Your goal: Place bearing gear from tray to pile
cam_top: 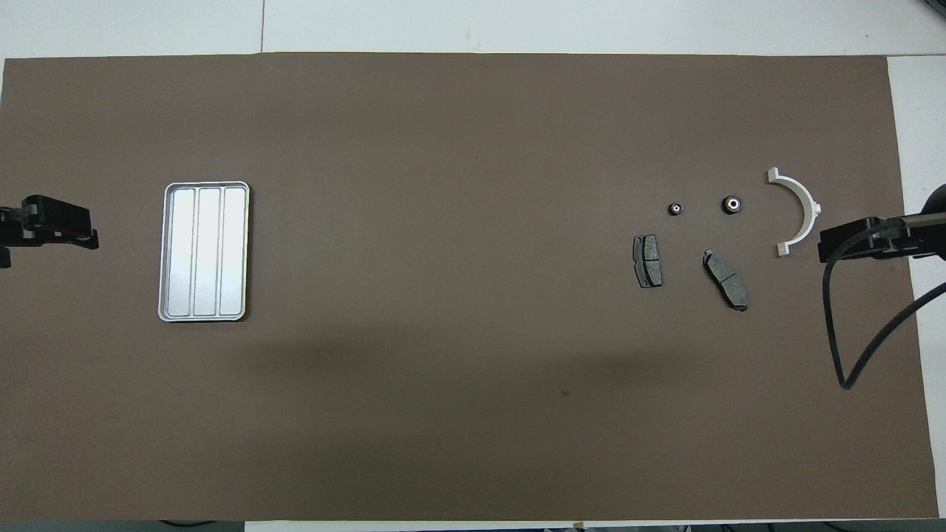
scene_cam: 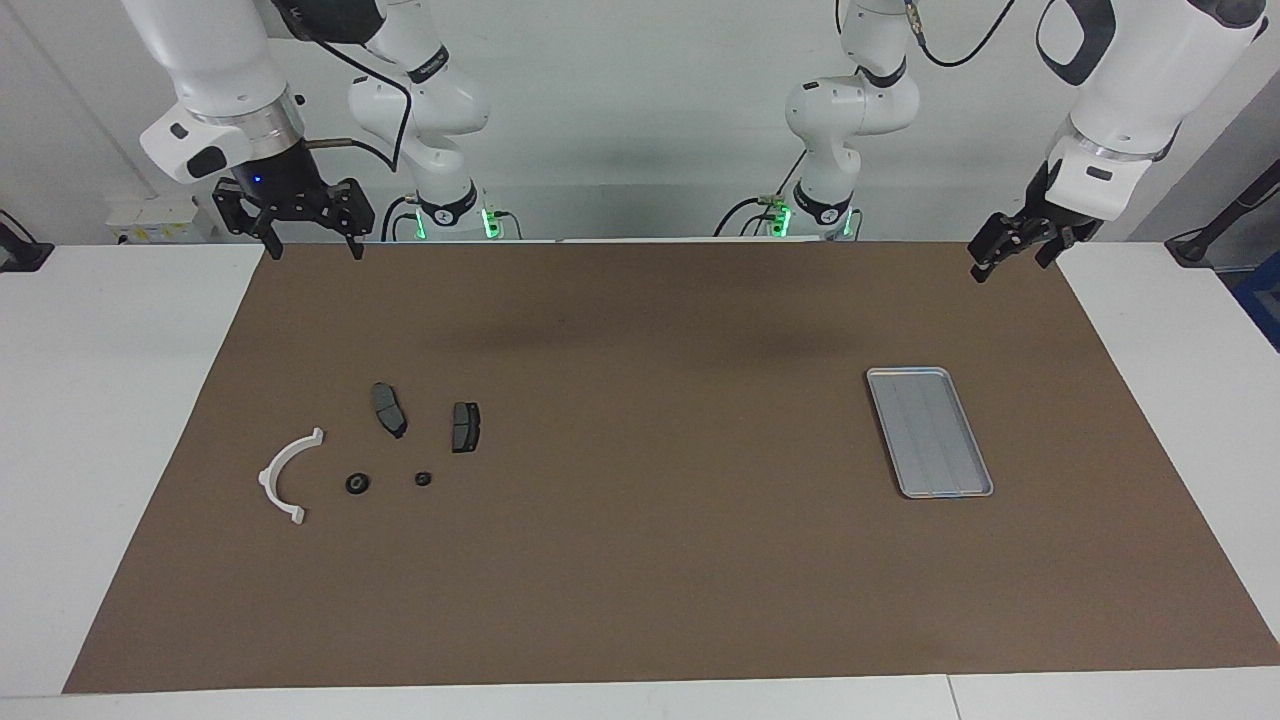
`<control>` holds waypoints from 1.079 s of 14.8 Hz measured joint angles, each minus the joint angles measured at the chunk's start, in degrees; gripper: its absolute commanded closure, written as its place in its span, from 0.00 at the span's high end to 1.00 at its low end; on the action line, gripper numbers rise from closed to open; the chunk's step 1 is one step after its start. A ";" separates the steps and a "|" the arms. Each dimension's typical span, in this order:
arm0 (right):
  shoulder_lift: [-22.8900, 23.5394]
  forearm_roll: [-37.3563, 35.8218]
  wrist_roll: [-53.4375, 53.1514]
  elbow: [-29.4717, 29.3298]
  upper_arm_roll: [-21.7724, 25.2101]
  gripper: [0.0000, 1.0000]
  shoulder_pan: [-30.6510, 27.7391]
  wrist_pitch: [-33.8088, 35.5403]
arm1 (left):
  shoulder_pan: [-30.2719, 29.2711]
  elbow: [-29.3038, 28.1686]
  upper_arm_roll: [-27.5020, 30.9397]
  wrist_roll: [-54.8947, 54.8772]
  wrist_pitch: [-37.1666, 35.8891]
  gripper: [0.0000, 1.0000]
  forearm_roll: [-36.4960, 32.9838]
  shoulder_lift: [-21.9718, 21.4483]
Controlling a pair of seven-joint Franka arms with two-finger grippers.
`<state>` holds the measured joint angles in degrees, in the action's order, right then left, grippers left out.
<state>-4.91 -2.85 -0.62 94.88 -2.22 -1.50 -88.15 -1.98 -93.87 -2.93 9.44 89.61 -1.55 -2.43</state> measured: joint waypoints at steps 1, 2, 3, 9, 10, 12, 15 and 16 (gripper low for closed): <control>0.00 0.00 -0.03 0.17 0.00 1.00 -0.15 0.00 | 0.00 0.00 0.00 0.00 0.00 1.00 0.00 0.00; 0.00 0.01 -0.05 0.24 0.00 1.00 -0.18 0.00 | 0.00 0.00 0.00 0.00 0.00 1.00 0.00 0.00; -0.01 0.04 -0.07 0.27 -0.01 1.00 -0.18 0.00 | 0.00 0.00 0.00 0.00 0.00 1.00 0.00 0.00; -0.10 3.04 -1.18 1.44 -0.22 1.00 -0.12 -1.86 | 0.00 0.00 0.00 0.00 0.00 1.00 0.00 0.00; -0.11 3.70 -1.20 2.17 -0.22 1.00 -0.12 -2.79 | 0.00 0.00 0.00 0.00 0.00 1.00 0.00 0.00; -0.18 4.12 -1.32 3.46 -0.23 1.00 -0.12 -4.14 | 0.00 0.00 0.00 0.00 0.00 1.00 0.00 0.00; -0.41 4.26 -1.44 4.53 -0.23 1.00 -0.12 -4.70 | 0.00 0.00 0.00 0.00 0.00 1.00 0.00 0.00; -0.51 4.27 -1.44 4.64 -0.23 1.00 -0.12 -4.70 | 0.00 0.00 0.00 0.00 0.00 1.00 0.00 0.00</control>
<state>-5.41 1.42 -2.06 99.52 -2.45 -1.62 -92.86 -1.98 -93.87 -2.93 9.44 89.61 -1.55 -2.43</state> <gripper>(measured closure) 0.000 0.000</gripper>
